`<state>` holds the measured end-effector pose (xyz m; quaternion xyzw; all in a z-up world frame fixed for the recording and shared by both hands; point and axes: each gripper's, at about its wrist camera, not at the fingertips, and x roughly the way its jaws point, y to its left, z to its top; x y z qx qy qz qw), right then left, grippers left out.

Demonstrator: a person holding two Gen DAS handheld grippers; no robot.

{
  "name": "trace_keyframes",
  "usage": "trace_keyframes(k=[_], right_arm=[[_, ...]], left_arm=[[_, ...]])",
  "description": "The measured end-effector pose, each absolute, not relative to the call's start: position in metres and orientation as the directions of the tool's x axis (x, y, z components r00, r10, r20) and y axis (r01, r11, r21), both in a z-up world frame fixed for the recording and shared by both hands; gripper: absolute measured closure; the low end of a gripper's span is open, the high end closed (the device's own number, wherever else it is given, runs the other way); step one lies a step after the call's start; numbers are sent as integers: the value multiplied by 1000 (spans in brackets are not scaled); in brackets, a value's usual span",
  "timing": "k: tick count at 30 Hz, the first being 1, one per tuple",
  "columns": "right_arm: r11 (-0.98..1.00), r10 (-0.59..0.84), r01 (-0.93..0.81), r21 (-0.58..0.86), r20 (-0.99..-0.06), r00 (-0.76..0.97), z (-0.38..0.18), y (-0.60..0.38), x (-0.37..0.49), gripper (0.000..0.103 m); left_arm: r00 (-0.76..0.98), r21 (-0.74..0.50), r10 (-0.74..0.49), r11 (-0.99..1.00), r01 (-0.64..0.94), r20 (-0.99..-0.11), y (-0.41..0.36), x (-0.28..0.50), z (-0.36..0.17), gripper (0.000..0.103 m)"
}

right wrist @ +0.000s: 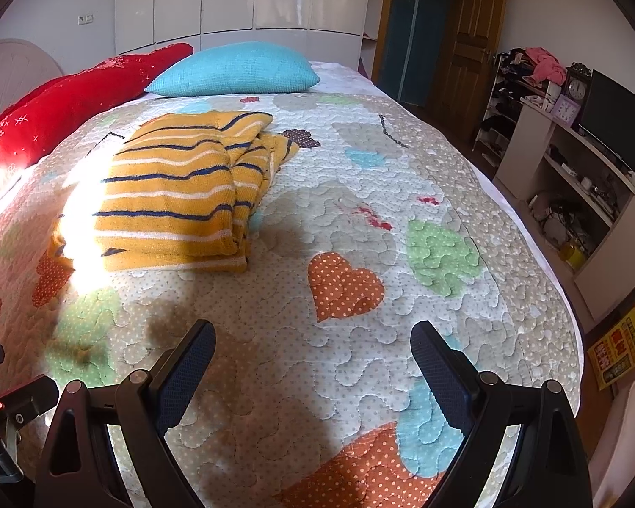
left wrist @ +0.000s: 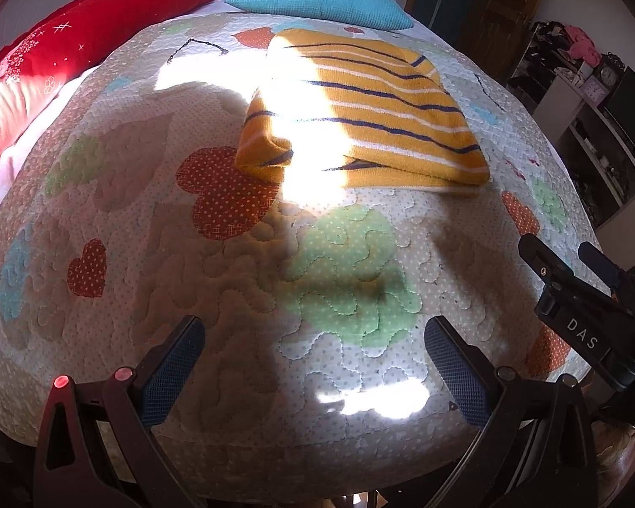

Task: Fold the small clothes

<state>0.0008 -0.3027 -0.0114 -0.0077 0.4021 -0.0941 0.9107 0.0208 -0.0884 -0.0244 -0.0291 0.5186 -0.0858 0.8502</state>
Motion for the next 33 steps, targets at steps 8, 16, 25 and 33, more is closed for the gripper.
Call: trace_keyframes(k=[8,16,25,33], right_arm=[[983,-173,161,-87,-728,663,-14,-305,7,7],[986,-153,157,-64,-730,666,-21,-310,12,7],[985,-143,169,-38,-724,674,-23,-324,12,7],[986,-142,164,-39,-720,679,-22,-324,12,7]], left_arm=[[434,-126,-163,985,114,-886,-90,25,-30,0],[427,-96,-137,988,117,-894,-98,29,-34,0],[430,-61,-118,988,145,-895,-114,32,-34,0],[430,-57,-120,986,158,-895,-118,31,-34,0]])
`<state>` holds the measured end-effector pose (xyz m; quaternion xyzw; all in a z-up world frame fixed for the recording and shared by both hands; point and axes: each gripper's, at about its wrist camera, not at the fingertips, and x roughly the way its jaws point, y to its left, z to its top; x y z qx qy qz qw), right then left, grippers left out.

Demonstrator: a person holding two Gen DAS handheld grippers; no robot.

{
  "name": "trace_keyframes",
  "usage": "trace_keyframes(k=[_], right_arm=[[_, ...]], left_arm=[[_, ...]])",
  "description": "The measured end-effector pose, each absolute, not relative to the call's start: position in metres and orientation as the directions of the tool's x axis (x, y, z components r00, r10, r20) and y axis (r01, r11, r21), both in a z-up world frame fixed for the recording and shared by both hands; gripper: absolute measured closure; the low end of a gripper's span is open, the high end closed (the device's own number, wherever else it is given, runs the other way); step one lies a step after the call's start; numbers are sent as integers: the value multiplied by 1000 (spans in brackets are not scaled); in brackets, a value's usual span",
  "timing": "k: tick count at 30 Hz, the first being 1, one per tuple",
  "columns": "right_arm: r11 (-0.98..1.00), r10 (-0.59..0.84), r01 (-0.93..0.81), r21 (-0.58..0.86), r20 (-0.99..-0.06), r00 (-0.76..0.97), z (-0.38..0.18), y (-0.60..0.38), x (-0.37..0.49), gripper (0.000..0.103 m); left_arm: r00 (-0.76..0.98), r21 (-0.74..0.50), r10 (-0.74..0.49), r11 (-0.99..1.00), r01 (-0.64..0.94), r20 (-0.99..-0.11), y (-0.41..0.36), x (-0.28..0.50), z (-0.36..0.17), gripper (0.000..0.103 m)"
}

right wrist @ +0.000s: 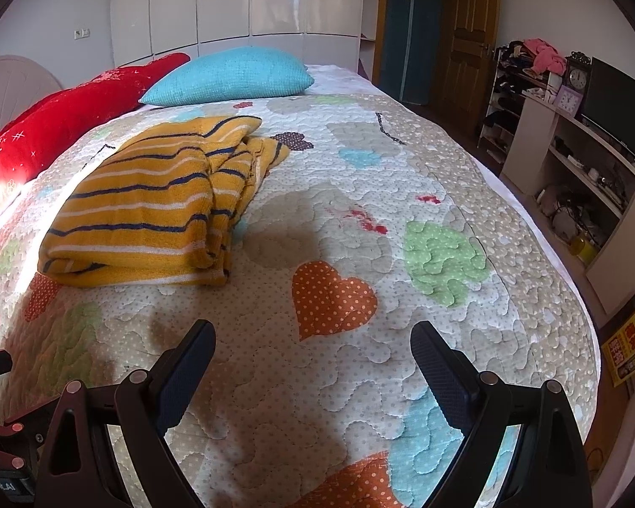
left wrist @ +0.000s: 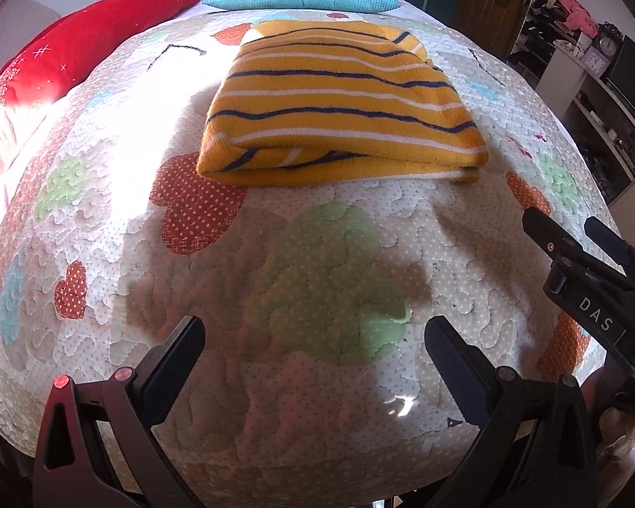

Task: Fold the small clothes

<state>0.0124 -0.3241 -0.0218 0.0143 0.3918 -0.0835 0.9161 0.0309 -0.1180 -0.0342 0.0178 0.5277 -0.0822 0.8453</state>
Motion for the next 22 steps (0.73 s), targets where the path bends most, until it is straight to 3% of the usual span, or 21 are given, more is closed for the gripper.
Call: trace_keyframes(k=[22], right_arm=[[991,-131,116,-71,-715,686,-15,-297,23,7]], left_arm=[[455,-88,-146,985,146,-878,-101,39,-33,0]])
